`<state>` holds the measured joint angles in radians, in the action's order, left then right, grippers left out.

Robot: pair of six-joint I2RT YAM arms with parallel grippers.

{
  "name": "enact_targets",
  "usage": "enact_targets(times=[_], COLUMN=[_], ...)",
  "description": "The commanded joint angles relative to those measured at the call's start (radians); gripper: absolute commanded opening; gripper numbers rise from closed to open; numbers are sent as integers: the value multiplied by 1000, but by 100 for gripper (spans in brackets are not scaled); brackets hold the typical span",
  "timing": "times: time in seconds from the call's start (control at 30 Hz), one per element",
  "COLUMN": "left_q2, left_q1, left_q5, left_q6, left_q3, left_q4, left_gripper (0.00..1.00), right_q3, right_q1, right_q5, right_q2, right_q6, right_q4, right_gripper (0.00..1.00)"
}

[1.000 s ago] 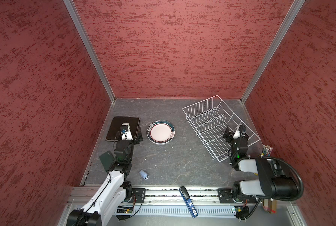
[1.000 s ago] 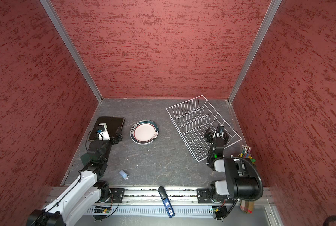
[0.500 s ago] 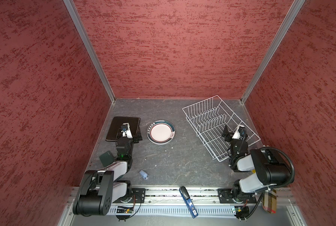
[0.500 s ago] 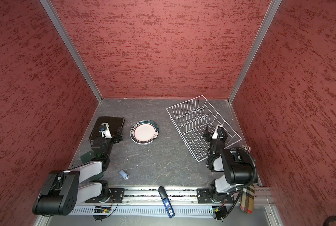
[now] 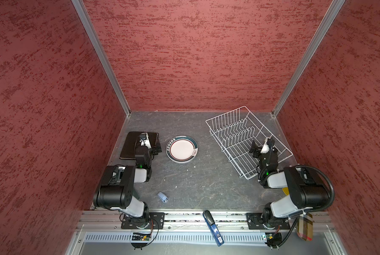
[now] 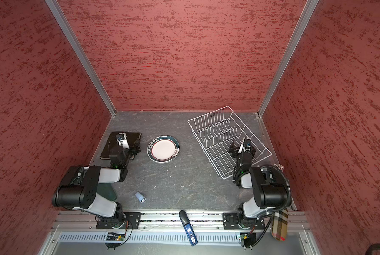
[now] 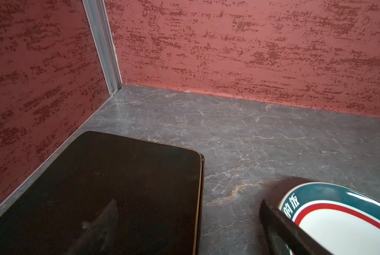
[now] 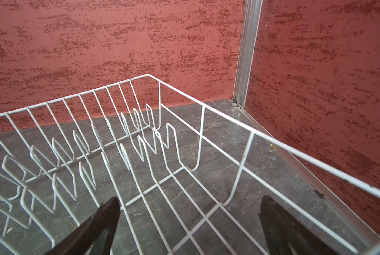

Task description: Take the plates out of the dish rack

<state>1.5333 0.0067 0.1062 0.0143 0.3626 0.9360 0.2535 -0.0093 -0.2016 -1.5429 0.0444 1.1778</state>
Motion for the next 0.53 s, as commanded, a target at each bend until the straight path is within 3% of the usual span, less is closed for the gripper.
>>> enact_targets(times=[0.0, 0.5], left_q2=[6, 1], left_q1=[4, 3], left_q5=[6, 7], left_q6=[2, 5], left_q3=[-4, 0], left_q4=[9, -8], left_gripper=[99, 99], right_q3=[17, 21], right_q1=[-7, -8], right_q5=[11, 16], right_q2=[-3, -5], right_q6=[-15, -12], right_q4=[2, -5], right_gripper=[99, 99])
